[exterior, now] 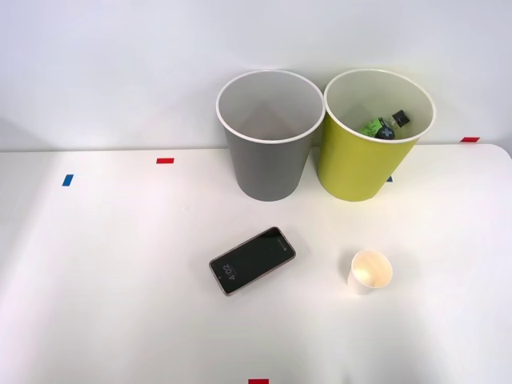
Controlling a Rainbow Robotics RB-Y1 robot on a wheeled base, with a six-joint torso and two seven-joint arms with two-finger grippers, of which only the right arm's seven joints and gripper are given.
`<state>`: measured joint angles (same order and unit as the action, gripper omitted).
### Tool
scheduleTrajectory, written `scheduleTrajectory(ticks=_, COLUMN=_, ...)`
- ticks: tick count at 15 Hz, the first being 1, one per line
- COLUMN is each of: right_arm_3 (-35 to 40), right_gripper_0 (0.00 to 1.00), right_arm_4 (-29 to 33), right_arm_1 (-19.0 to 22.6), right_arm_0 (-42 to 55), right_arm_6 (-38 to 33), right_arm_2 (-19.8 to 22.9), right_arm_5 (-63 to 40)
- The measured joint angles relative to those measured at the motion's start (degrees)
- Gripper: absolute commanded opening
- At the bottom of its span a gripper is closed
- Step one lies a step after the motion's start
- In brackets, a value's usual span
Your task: Put cans in the gray bin, plastic bottles in the light green bin
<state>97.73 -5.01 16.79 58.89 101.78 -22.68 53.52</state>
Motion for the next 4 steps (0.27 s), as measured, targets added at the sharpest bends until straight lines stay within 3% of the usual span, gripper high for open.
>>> scheduleTrajectory(ticks=4, right_arm_3=0.0, right_gripper_0=1.0, right_arm_4=0.0, right_arm_1=0.0, right_arm_0=0.0, right_arm_6=0.0, right_arm_2=0.0, right_arm_5=0.0)
